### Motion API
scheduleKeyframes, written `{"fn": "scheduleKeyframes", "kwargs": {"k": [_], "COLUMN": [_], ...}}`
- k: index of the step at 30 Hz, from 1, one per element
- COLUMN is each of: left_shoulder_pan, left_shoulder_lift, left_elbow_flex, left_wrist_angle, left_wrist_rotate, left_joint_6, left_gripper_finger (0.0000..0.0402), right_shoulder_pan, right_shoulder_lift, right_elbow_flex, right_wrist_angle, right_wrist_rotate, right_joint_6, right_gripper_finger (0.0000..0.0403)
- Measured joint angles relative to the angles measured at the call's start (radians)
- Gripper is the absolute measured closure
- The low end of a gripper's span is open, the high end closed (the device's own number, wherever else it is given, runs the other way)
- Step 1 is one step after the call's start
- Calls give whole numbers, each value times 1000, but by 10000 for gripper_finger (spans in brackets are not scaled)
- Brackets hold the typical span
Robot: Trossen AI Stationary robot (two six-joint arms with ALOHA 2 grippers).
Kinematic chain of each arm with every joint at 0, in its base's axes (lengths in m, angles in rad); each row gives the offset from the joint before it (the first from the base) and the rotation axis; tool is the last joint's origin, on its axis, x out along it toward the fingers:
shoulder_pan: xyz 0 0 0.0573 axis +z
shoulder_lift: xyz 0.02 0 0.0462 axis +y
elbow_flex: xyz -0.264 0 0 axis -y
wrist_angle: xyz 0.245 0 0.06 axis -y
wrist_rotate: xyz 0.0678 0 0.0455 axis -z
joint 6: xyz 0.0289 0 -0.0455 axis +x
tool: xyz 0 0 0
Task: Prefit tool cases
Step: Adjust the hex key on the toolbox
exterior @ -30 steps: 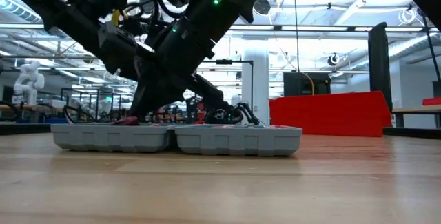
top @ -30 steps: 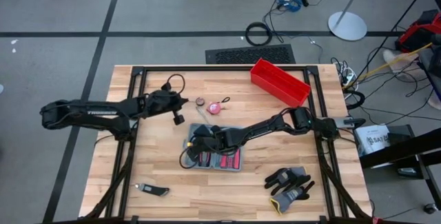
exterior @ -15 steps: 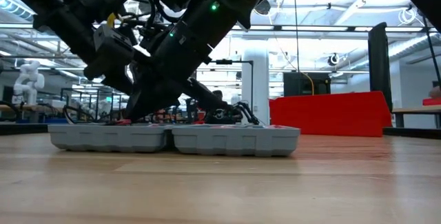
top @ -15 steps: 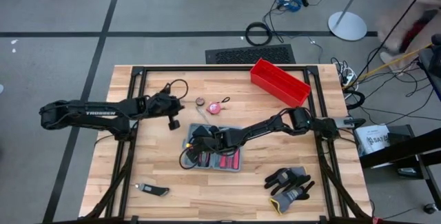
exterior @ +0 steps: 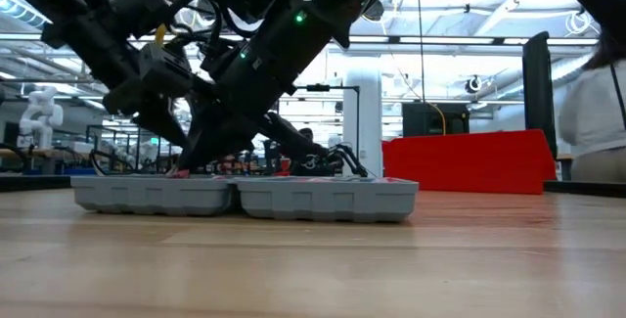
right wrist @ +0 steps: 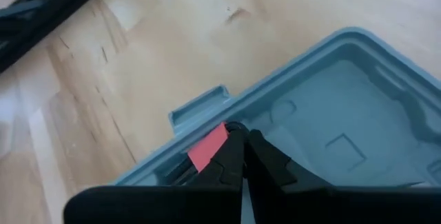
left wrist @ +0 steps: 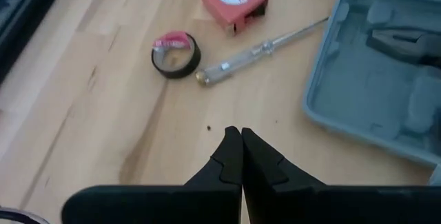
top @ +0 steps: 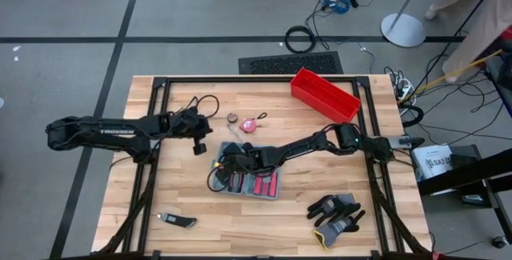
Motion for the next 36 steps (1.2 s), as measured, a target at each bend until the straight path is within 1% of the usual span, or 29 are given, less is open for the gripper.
{"fn": "scheduleKeyframes", "kwargs": {"k": [9, 20, 27, 29, 36], "left_shoulder_pan": [0, 0, 0, 0, 0], "left_shoulder_lift": [0, 0, 0, 0, 0], "left_elbow_flex": [-102, -107, -107, -107, -107], "left_wrist_angle": [85, 113, 113, 112, 112], "left_wrist_rotate": [4, 3, 3, 3, 3], "left_joint_6": [-47, -50, -50, -50, -47], "left_gripper_finger": [402, 402, 402, 402, 402], "right_shoulder_pan": [0, 1, -3, -4, -6], "right_shoulder_lift": [0, 0, 0, 0, 0], "right_elbow_flex": [0, 0, 21, 43, 148], "right_wrist_angle": [-3, -7, -19, -42, -202], "right_wrist_rotate": [-7, -34, -35, -34, -30], "right_joint_6": [-9, 4, -44, -63, -97], "right_gripper_finger": [397, 326, 305, 303, 303]}}
